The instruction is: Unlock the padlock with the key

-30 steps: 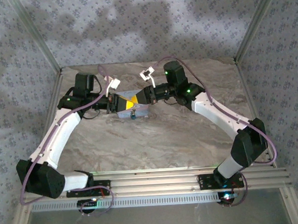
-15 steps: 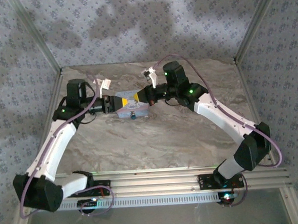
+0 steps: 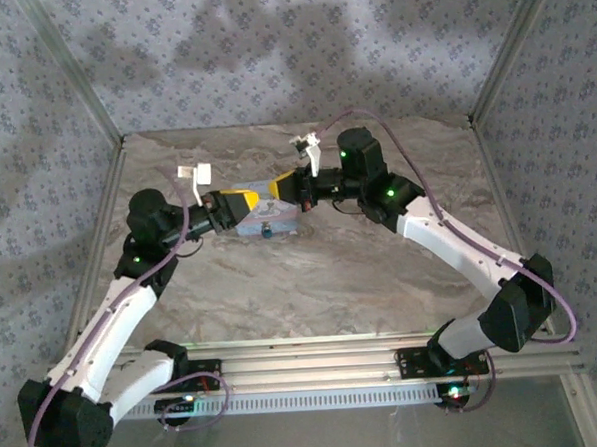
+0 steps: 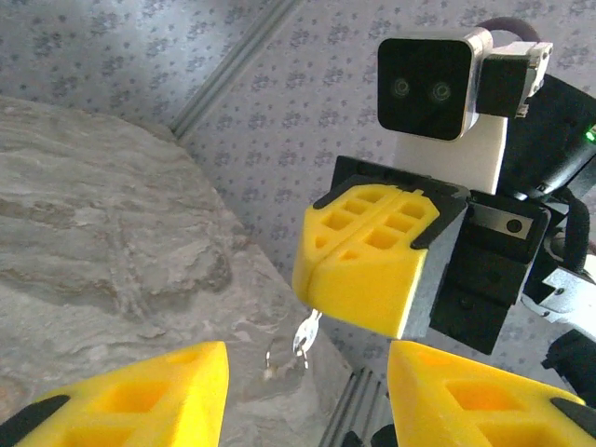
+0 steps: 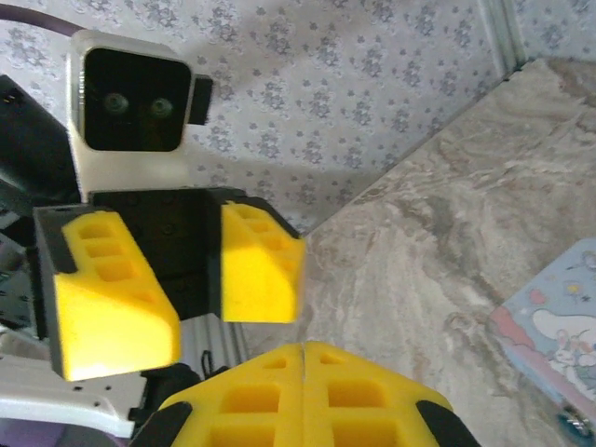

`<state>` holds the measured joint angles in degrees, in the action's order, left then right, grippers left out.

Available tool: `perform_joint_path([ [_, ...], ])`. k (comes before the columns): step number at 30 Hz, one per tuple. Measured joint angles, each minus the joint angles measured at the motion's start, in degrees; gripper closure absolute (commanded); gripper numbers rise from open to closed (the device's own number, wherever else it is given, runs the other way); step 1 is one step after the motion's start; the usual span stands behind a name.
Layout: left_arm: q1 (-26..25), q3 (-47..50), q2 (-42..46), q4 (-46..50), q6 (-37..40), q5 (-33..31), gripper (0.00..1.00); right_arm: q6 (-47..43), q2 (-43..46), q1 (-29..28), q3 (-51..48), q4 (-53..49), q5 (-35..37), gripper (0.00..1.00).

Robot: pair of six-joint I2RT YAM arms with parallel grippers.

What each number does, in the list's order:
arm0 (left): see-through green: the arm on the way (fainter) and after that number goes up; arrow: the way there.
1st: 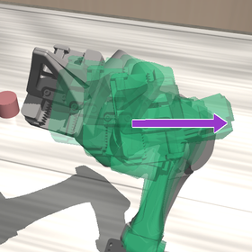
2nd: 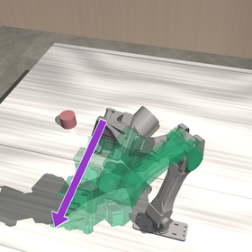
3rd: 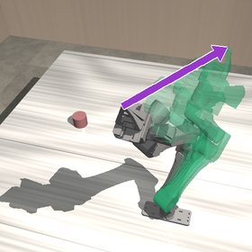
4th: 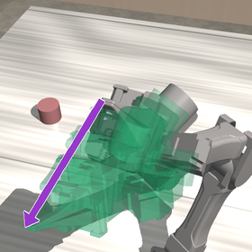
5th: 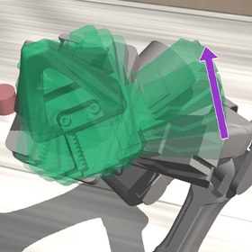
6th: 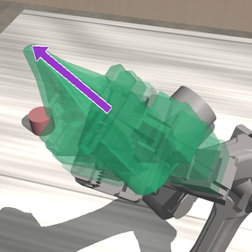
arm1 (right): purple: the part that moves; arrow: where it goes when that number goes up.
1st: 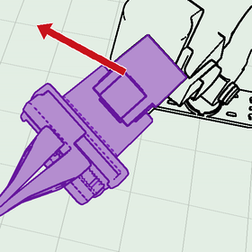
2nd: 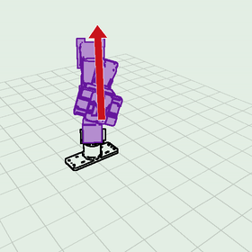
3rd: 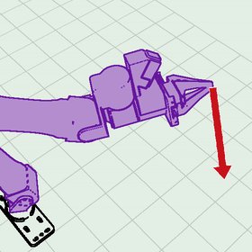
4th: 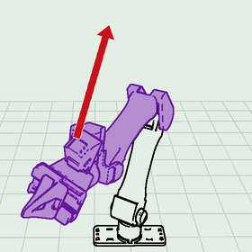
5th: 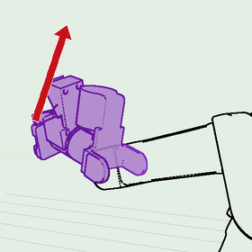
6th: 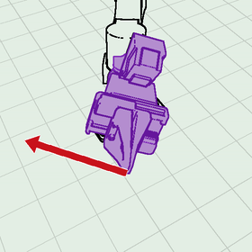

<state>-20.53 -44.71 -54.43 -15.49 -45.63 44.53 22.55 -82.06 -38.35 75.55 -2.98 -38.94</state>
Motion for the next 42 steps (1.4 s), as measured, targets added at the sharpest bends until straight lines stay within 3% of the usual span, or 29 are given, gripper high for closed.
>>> perform_joint_path([
  [12,-2.0,0.4,-3.2,-11.3,-4.0,3.5,0.60,8.0,1.8,0.4,-3.7,9.4,-2.5,1.00],
  [27,-2.9,1.4,-5.0,-14.4,-6.2,5.9,0.67,11.1,2.2,0.6,-4.9,12.7,-2.5,1.00],
  [42,-3.3,1.9,-4.6,-14.6,-6.5,6.1,0.97,11.6,3.0,0.2,-5.6,13.5,-3.1,1.00],
])
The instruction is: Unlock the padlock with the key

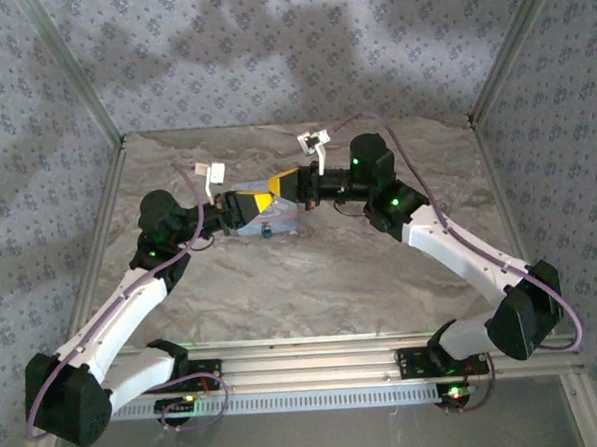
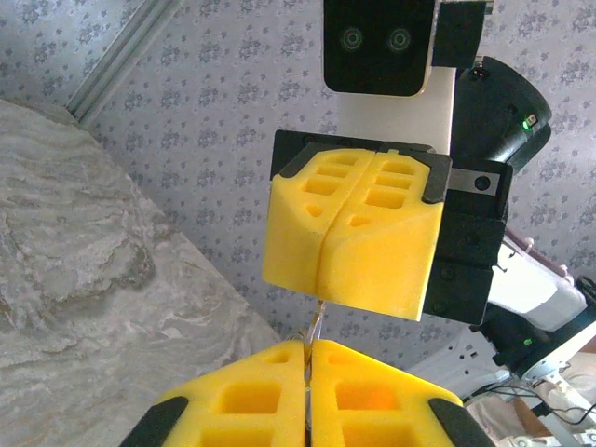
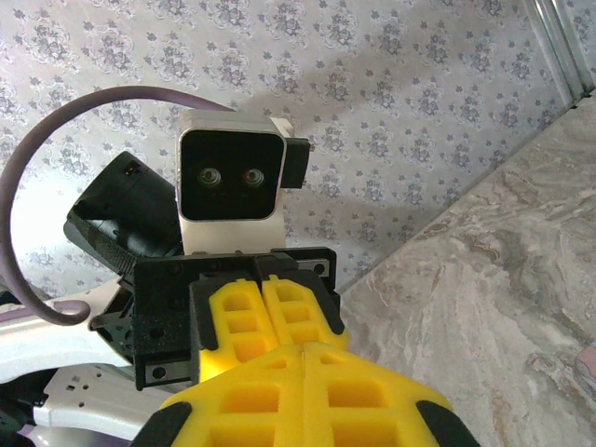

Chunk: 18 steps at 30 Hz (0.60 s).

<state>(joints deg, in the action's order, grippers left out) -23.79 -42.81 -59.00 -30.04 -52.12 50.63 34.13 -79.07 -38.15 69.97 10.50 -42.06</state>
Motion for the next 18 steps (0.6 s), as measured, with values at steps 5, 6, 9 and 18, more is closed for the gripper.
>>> perform_joint_path([
  [5,0.0,0.1,0.9,0.7,0.4,-0.5,0.92,0.0,0.0,-0.3,-0.1,0.4,0.0,1.00],
  [6,0.0,0.1,1.0,0.9,0.5,-0.5,0.85,0.0,0.0,-0.4,-0.1,0.5,0.0,1.00],
  [9,-0.2,0.2,1.3,1.3,0.7,-1.0,0.75,0.0,0.0,-0.8,-0.2,0.5,0.0,1.00],
  [18,-0.2,0.5,1.4,1.6,0.6,-1.0,0.81,0.0,0.0,-1.2,-0.8,0.5,0.0,1.00],
])
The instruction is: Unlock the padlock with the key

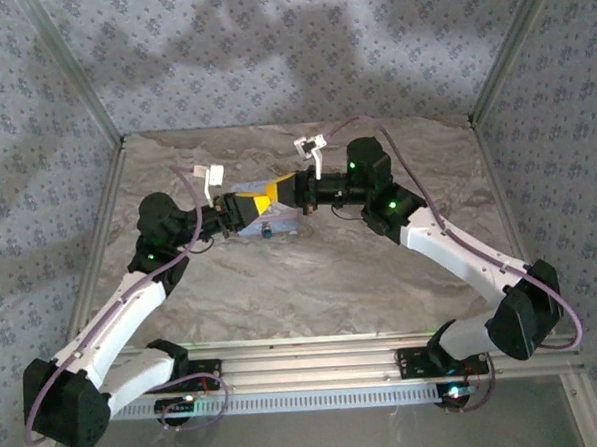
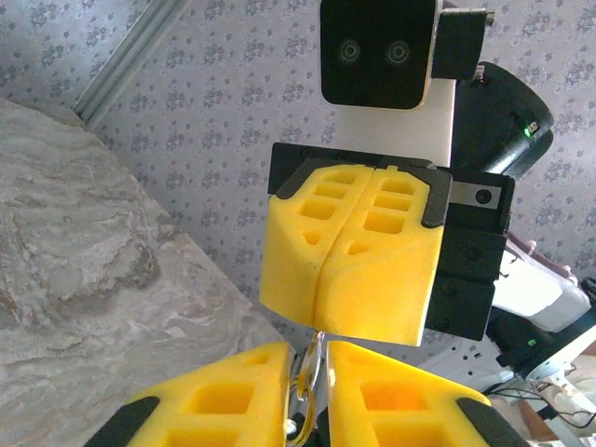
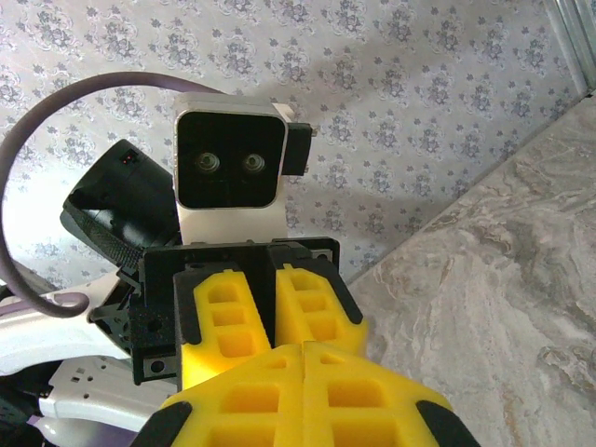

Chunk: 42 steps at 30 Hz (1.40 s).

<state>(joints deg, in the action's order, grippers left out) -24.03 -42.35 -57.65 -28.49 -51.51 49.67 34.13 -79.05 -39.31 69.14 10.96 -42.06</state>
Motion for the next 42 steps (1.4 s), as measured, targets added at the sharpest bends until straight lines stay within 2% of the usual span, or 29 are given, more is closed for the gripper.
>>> perform_joint_path([
  [3,0.0,0.2,0.0,0.0,0.0,0.0,0.76,0.0,0.0,0.0,0.0,0.0,0.1,1.00],
  [8,0.0,0.8,0.1,0.3,0.0,-0.2,0.77,0.0,0.0,0.1,0.0,0.0,0.3,1.00],
  [13,0.0,0.8,0.2,0.2,0.0,-0.2,0.86,0.0,0.0,0.1,0.0,0.0,0.3,1.00],
  [18,0.0,0.8,0.2,0.0,0.2,-0.2,1.00,0.0,0.0,0.2,-0.1,0.0,0.5,1.00],
  [22,0.0,0.8,0.2,0.0,0.5,-0.2,1.00,0.0,0.0,0.2,-0.1,0.0,0.7,1.00],
  [28,0.0,0.9,2.3,4.5,3.2,-1.5,1.00,0.6,0.0,0.2,-0.2,-0.5,2.0,0.56],
  [29,0.0,1.0,3.2,6.4,4.2,-2.1,1.00,0.8,0.0,0.2,-0.3,-0.8,2.6,0.51],
  [33,0.9,2.5,7.5,14.0,7.5,-5.0,1.00,0.8,0.2,0.5,-0.4,-3.4,5.7,0.42],
  [38,3.7,4.8,13.8,27.3,11.7,-11.0,1.00,-1.2,0.3,-0.2,-0.1,-13.7,15.3,0.42],
  [42,6.2,6.3,17.3,37.4,13.6,-15.8,1.00,-3.5,-1.4,-3.6,-0.7,-20.5,25.3,0.43],
])
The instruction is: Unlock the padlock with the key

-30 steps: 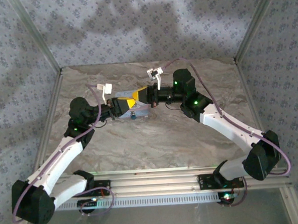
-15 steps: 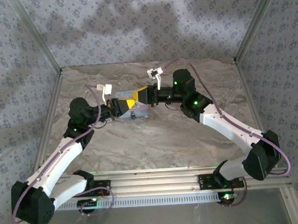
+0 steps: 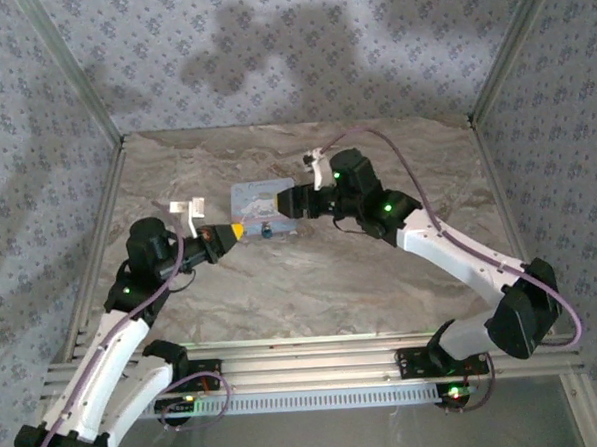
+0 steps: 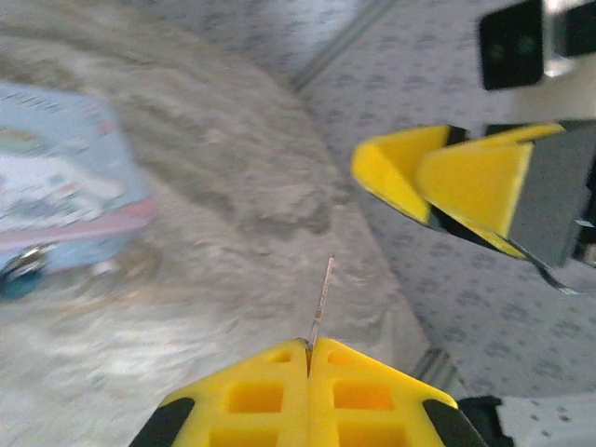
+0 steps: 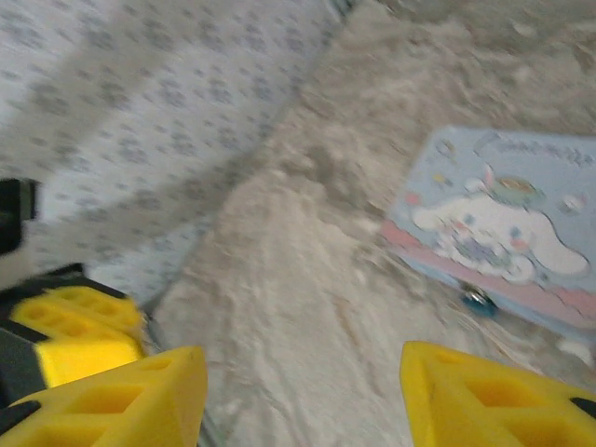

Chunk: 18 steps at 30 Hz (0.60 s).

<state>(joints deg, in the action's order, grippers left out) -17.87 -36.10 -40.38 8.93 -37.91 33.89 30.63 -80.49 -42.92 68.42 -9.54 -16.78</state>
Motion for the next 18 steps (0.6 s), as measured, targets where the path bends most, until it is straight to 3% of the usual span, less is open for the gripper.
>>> perform_joint_path([
  [11,2.5,2.0,4.3,20.5,3.0,-10.7,1.00,2.0,-16.7,-10.1,-4.3,-3.2,14.8,0.44],
  [18,3.3,7.4,8.6,22.8,2.8,-14.1,1.00,5.0,-22.4,-11.6,-0.3,-3.1,20.4,0.45],
])
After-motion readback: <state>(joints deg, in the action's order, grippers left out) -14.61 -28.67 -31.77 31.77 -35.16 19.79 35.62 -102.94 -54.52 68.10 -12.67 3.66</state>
